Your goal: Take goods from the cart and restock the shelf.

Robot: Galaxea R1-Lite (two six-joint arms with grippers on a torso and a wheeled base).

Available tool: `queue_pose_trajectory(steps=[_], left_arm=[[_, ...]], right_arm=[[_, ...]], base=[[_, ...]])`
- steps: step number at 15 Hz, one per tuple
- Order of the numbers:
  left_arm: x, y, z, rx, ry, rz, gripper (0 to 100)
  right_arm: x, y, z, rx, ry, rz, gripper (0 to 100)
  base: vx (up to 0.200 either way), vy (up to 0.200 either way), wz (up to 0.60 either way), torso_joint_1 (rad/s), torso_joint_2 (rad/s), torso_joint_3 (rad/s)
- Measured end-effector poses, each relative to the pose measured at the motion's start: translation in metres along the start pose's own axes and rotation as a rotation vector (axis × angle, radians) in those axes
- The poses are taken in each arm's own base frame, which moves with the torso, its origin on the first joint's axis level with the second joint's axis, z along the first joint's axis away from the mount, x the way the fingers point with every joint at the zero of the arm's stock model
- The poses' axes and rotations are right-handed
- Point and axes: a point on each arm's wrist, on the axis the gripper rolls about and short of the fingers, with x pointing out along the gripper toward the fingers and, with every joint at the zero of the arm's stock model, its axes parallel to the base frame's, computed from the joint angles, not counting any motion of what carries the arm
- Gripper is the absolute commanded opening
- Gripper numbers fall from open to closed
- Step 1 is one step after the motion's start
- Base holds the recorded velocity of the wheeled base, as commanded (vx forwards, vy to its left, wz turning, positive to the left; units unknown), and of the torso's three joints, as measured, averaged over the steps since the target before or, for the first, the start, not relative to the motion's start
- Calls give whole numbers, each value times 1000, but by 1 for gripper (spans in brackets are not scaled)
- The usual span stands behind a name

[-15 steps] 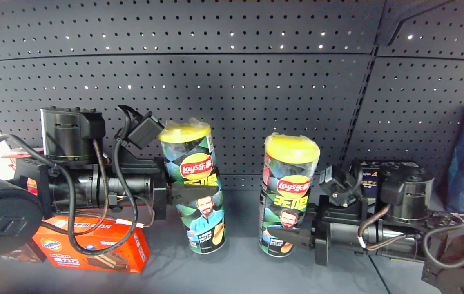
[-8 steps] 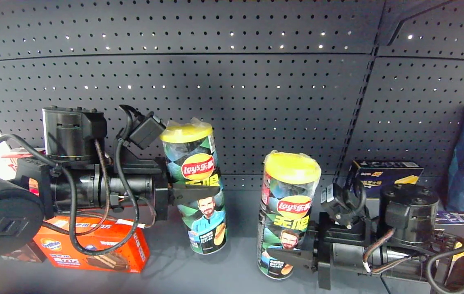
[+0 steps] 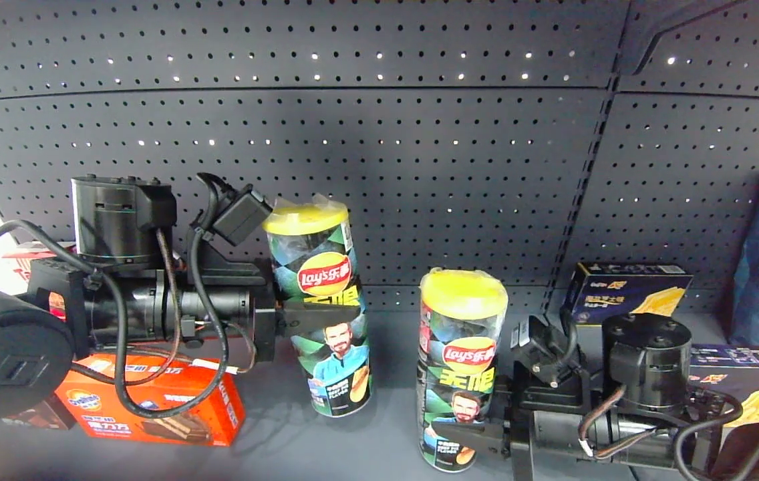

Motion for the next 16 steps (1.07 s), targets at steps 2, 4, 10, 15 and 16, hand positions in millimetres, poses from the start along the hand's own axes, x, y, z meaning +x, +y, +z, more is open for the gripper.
queue_pose_trajectory(steps=[2,4,10,15,16], left_arm=[[0,0,0,0,0,0,0],[0,0,0,0,0,0,0],[0,1,-1,-2,1,1,0],[0,1,-1,-3,2,2,0],[0,1,-2,-5,3,2,0]], right_arm=[[3,0,-3,7,11,4,0],[6,-2,-4,8,13,4,0],[11,-10,-8,12,11,-8,0],[12,-11,-12,22,30,-13,100],[11,-10,-12,22,29,-13,100]], base=[[0,0,0,0,0,0],[0,0,0,0,0,0],[0,0,0,0,0,0],[0,0,0,0,0,0],[0,0,0,0,0,0]])
